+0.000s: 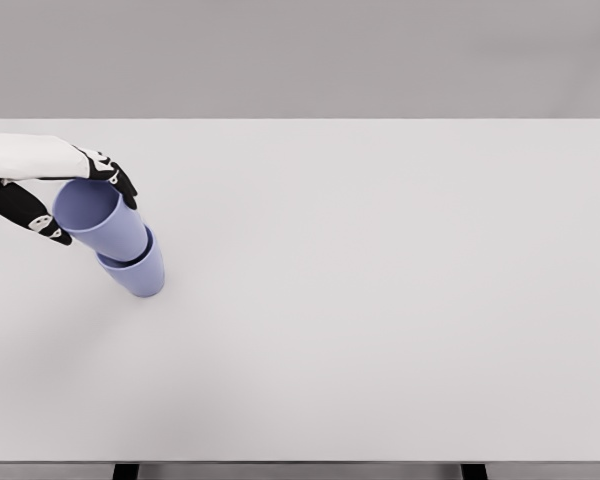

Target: Place the right cup on the left cup with left arm

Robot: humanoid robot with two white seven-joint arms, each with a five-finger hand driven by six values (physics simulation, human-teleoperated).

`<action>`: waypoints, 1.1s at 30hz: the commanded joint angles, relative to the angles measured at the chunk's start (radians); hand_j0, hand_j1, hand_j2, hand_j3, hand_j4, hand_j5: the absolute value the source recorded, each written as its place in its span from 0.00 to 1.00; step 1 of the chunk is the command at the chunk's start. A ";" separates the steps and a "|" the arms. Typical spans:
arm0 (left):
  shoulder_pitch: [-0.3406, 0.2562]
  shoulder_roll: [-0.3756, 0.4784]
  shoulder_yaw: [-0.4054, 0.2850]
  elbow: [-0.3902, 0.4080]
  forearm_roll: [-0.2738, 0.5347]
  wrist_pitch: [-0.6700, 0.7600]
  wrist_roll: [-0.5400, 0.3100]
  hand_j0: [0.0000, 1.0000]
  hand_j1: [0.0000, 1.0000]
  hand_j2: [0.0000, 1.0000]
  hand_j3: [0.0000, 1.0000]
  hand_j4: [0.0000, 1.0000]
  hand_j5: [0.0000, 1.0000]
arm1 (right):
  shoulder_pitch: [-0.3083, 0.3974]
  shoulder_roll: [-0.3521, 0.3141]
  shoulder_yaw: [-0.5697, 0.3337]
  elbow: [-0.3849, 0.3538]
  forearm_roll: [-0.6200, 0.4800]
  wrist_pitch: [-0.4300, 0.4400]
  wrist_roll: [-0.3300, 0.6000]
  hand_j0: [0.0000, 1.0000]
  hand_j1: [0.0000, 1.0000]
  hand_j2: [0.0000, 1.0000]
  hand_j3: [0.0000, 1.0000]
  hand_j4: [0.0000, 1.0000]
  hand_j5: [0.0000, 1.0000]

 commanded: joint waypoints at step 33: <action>0.005 -0.010 -0.003 0.001 -0.005 0.013 0.001 0.77 0.77 0.77 0.77 0.77 0.77 | 0.000 0.000 0.000 0.000 0.000 0.000 0.000 1.00 1.00 1.00 1.00 1.00 1.00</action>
